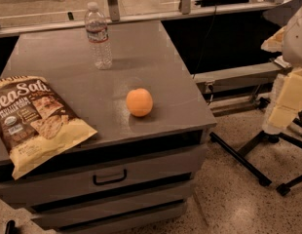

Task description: Knock water bottle over

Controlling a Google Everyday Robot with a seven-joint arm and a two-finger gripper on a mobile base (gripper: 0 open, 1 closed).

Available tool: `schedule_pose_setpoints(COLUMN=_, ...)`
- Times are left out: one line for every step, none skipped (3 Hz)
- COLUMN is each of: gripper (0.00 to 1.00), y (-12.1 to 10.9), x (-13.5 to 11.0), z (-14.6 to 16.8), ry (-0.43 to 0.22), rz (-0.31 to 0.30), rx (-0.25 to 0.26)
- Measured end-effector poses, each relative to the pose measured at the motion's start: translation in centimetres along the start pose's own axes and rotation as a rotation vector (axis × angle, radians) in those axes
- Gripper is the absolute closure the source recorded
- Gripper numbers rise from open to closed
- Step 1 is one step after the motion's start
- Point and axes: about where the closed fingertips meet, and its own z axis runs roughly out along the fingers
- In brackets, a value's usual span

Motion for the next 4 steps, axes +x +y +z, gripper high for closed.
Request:
schedule_pose_setpoints(gripper=0.0, y=0.0, x=0.0, z=0.0, ry=0.0, rz=0.0, rx=0.0)
schedule_pose_setpoints(gripper=0.0, y=-2.3, x=-1.8, z=0.7, ry=-0.056, rz=-0.034, rx=0.023)
schedule_pose_setpoints(gripper=0.0, y=-5.7, x=-5.9, z=2.4, ry=-0.137, rz=-0.102, rx=0.039)
schedule_pose_setpoints(gripper=0.0, y=-9.1, x=-9.9, z=4.5, ry=-0.209, rz=-0.157, rx=0.042)
